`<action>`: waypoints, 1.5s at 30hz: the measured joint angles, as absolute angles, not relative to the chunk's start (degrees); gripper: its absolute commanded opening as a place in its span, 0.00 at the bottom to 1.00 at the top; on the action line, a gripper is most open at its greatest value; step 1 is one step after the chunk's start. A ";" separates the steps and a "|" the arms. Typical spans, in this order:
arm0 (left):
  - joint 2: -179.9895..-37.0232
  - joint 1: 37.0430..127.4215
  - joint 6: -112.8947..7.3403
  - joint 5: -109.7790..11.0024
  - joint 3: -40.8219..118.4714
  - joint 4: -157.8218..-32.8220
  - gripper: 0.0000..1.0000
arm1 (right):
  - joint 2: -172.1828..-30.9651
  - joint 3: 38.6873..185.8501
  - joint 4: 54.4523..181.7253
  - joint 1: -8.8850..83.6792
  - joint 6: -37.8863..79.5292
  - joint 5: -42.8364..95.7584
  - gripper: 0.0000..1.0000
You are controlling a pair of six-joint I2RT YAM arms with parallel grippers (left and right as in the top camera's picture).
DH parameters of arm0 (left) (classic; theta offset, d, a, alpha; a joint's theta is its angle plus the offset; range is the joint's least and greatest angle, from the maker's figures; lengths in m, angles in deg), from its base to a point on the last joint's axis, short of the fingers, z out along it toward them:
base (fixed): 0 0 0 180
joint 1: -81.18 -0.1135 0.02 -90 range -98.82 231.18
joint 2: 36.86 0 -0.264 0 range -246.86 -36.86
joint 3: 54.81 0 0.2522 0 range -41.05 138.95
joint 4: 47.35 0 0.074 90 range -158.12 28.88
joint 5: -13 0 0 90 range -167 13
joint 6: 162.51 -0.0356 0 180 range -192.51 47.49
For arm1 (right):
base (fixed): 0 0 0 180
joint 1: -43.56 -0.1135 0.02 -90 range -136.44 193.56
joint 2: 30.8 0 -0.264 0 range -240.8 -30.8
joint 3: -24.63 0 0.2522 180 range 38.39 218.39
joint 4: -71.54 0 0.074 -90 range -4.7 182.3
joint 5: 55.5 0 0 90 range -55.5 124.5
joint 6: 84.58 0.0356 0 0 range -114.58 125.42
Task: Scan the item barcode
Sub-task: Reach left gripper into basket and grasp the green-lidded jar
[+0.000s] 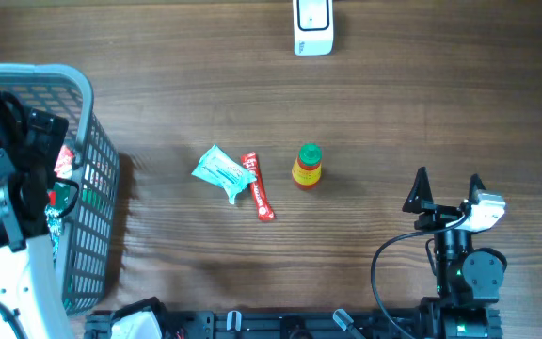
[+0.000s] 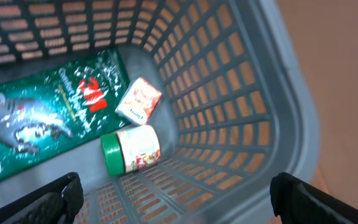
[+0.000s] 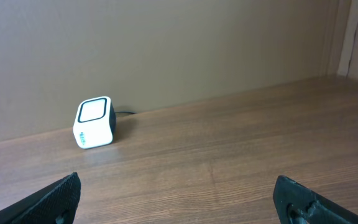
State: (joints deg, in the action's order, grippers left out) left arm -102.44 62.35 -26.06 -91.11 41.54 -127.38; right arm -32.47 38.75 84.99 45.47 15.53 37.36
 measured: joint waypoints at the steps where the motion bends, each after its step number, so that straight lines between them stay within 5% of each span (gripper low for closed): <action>1: -103.07 62.29 -25.27 -91.11 41.54 -127.81 1.00 | -32.47 38.75 84.99 45.47 15.53 37.36 1.00; 23: -131.49 55.16 -31.72 -79.27 40.05 -131.55 1.00 | -32.47 38.75 84.99 45.47 15.53 37.38 1.00; 37: -132.65 54.90 -31.48 -76.80 26.37 -114.92 1.00 | -32.47 38.75 84.99 45.47 15.53 37.38 1.00; 41: -132.65 54.90 -31.46 -76.56 26.28 -114.74 0.75 | -32.47 38.75 84.99 45.47 15.53 37.36 1.00; 45: -132.58 54.90 -31.32 -76.62 26.45 -115.20 0.69 | -32.47 38.75 84.99 45.47 15.53 37.36 1.00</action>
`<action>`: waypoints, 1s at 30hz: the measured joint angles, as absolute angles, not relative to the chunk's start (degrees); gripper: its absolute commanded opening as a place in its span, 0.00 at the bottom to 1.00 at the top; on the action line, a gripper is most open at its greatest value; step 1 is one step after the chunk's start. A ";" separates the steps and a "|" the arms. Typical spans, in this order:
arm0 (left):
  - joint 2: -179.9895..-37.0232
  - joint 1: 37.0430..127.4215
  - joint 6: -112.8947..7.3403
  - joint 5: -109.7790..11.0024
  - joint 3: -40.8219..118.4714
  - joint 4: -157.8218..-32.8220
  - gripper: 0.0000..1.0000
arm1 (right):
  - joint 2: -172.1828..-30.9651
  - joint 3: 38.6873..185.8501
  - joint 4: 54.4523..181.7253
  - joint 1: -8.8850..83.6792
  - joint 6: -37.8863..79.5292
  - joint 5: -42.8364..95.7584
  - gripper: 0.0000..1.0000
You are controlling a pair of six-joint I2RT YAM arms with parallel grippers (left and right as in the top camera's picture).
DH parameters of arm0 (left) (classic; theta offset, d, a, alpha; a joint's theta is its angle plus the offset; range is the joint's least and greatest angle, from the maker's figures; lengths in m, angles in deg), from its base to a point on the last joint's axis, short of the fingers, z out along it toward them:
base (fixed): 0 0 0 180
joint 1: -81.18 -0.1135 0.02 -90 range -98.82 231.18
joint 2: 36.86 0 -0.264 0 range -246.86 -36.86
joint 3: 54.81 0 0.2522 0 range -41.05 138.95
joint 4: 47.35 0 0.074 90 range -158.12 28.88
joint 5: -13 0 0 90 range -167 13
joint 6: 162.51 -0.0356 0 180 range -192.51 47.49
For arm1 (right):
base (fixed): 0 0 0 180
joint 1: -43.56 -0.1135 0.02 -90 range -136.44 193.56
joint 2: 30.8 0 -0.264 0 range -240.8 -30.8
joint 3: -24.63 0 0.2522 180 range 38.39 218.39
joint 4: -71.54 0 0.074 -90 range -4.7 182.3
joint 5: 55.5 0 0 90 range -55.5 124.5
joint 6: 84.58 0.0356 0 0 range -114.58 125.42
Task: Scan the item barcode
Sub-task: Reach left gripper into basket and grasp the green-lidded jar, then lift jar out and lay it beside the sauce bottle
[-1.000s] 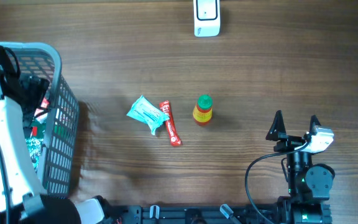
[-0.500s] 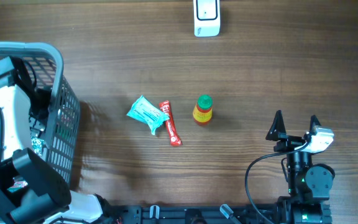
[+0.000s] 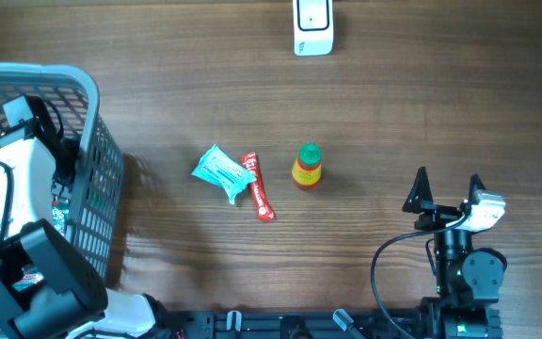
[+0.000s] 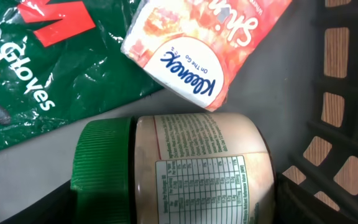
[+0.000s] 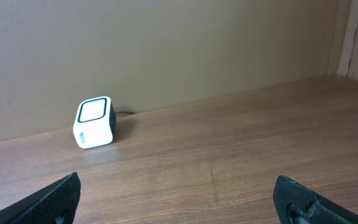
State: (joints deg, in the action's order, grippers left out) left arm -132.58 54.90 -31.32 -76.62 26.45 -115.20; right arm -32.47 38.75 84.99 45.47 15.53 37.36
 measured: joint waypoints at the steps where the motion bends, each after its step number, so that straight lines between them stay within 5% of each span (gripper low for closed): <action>1: -132.56 54.90 -31.35 -76.60 26.56 -115.46 0.68 | -32.47 38.75 84.99 45.47 15.53 37.36 1.00; 23: -120.06 55.34 -36.70 -69.43 68.42 -142.08 0.72 | -32.50 38.75 84.96 45.47 15.53 37.36 1.00; 30: -118.18 68.82 -36.72 -61.56 68.42 -143.07 0.71 | -32.50 38.75 84.99 45.47 15.53 37.38 1.00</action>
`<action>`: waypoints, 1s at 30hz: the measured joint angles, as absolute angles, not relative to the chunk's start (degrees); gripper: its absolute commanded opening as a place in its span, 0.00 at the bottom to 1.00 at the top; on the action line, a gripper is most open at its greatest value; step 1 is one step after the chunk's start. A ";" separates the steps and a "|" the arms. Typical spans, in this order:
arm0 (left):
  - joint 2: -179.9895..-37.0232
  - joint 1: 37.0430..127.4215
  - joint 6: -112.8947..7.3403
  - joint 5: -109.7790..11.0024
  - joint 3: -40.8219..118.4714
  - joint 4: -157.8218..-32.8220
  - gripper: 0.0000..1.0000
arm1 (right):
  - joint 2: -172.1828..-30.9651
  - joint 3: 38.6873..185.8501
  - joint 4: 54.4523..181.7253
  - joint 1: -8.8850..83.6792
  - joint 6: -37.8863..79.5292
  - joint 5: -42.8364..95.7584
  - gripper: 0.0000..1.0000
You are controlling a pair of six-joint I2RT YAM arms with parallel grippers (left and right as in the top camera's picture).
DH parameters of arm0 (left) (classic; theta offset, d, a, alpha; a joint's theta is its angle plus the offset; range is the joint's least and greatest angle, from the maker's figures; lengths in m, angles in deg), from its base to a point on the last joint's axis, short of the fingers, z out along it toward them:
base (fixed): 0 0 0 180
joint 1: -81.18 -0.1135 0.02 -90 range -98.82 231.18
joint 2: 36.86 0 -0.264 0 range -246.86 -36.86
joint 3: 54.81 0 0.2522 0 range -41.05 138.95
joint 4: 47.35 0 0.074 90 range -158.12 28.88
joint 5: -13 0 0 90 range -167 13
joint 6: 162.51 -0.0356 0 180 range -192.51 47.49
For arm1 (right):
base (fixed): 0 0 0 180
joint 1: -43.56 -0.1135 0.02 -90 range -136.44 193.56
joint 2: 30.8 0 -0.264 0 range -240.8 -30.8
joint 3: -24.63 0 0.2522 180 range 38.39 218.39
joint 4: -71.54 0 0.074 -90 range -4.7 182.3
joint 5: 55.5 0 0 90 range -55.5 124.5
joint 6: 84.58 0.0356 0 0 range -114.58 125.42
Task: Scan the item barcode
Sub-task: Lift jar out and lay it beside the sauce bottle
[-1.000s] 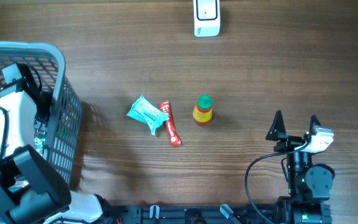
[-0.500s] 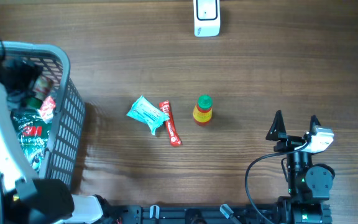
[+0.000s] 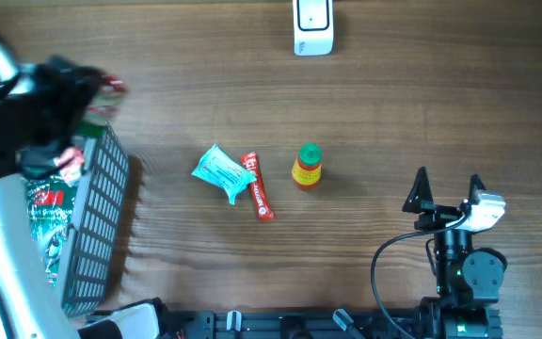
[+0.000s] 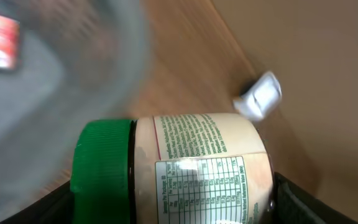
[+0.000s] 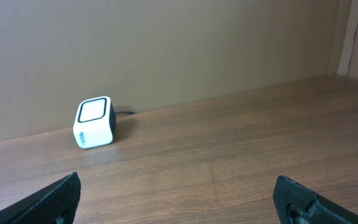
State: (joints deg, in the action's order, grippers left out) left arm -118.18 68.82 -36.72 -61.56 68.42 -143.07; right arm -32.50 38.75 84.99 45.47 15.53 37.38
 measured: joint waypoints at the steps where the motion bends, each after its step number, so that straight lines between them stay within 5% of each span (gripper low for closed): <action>1: -118.35 73.41 -36.72 -61.45 68.42 -143.07 0.71 | -32.50 38.75 84.99 45.47 15.53 37.36 1.00; 12: -127.38 100.52 -33.20 -73.34 68.48 -142.54 0.69 | -32.50 38.75 84.96 45.47 15.53 37.36 1.00; 30: -158.39 111.84 -17.47 -74.22 68.51 -135.96 0.70 | -32.50 38.75 84.96 45.47 15.53 37.36 1.00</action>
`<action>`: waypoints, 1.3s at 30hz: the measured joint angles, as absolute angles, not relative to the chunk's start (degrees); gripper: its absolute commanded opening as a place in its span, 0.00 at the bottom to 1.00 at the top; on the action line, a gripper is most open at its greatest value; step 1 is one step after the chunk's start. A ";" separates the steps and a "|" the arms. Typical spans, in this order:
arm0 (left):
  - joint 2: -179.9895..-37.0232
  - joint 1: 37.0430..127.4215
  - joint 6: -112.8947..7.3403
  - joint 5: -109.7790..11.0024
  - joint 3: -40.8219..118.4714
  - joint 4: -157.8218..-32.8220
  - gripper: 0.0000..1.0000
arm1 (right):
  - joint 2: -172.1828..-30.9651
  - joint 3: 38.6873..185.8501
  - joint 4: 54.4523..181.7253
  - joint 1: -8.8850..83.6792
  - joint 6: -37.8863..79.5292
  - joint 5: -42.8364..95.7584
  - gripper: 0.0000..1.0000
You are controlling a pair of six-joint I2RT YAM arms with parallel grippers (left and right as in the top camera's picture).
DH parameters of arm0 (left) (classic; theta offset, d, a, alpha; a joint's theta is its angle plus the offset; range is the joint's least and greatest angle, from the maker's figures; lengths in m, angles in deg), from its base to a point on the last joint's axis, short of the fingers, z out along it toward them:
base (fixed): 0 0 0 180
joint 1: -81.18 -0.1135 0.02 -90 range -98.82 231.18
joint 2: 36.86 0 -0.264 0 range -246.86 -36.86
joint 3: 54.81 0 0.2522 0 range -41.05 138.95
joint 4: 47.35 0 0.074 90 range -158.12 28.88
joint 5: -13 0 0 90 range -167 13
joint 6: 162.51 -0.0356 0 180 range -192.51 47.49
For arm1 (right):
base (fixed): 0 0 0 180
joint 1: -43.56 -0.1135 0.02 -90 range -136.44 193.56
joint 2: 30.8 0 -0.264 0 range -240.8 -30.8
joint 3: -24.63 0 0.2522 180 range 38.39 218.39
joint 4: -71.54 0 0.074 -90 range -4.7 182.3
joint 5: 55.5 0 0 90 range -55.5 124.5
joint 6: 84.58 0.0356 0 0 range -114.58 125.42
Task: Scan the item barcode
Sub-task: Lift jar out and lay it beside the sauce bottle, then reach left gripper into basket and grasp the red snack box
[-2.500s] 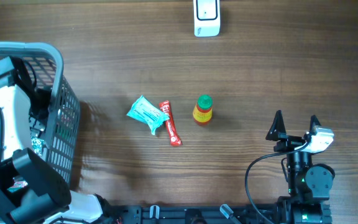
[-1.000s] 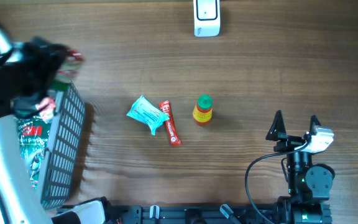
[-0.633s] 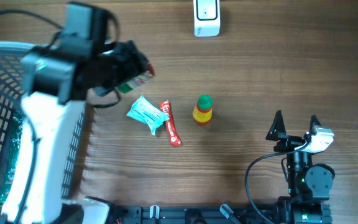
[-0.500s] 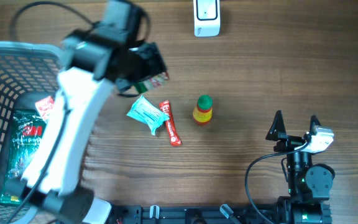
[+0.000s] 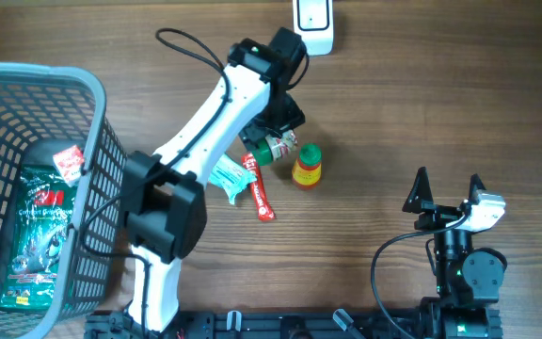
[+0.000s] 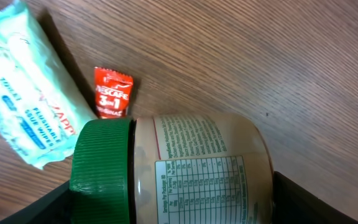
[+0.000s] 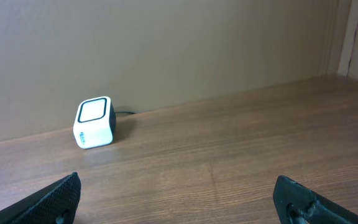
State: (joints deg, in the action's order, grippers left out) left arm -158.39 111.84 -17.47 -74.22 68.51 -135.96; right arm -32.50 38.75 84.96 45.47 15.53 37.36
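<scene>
A cream jar (image 6: 197, 168) with a green lid and a nutrition label lies sideways in my left gripper (image 6: 173, 208), which is shut on it. In the overhead view the left gripper (image 5: 273, 139) holds the jar (image 5: 278, 146) above the table's middle, a short way in front of the white scanner (image 5: 311, 24) at the far edge. The scanner (image 7: 95, 121) also shows in the right wrist view. My right gripper (image 5: 447, 193) rests open at the near right with nothing between its fingers.
Under the jar lie a red Nescafe sachet (image 6: 112, 93) and a pale blue wipes pack (image 6: 23, 118). A yellow bottle (image 5: 307, 166) with a green cap stands just right of them. The grey basket (image 5: 97, 141) at the left holds a green bag (image 5: 36, 235) and a tissue pack (image 5: 69, 160).
My left gripper has moved with the jar from above the basket's far rim to over the table's middle, above the sachet and wipes. The right arm has not moved.
My left gripper hung open inside the basket above the jar, tissue pack and green bag. Then it was low around the jar. Then it held the jar up by the basket's far rim, and now over the table's middle near the scanner.
</scene>
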 measured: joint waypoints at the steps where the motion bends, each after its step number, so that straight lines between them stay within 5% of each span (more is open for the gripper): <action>1: -158.68 111.97 -16.88 -74.24 68.51 -135.62 0.71 | -32.50 38.75 84.96 45.47 15.53 37.38 1.00; 11: -159.27 113.50 -15.57 -74.70 59.87 -128.82 0.74 | -32.50 38.75 84.96 45.47 15.53 37.36 1.00; 14: -159.33 113.48 -15.59 -74.81 58.67 -128.29 1.00 | -32.50 38.75 84.96 45.47 15.53 37.36 1.00; 27: -146.15 107.55 -16.13 -81.52 67.46 -137.52 1.00 | -32.50 38.75 84.96 45.47 15.53 37.36 1.00; 39: -115.90 82.35 -16.24 -99.55 71.94 -147.79 1.00 | -32.50 38.75 84.94 45.47 15.53 37.36 1.00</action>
State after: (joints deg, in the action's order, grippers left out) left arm -115.90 82.35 -16.24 -99.55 71.94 -147.79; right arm -32.50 38.75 84.94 45.47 15.53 37.36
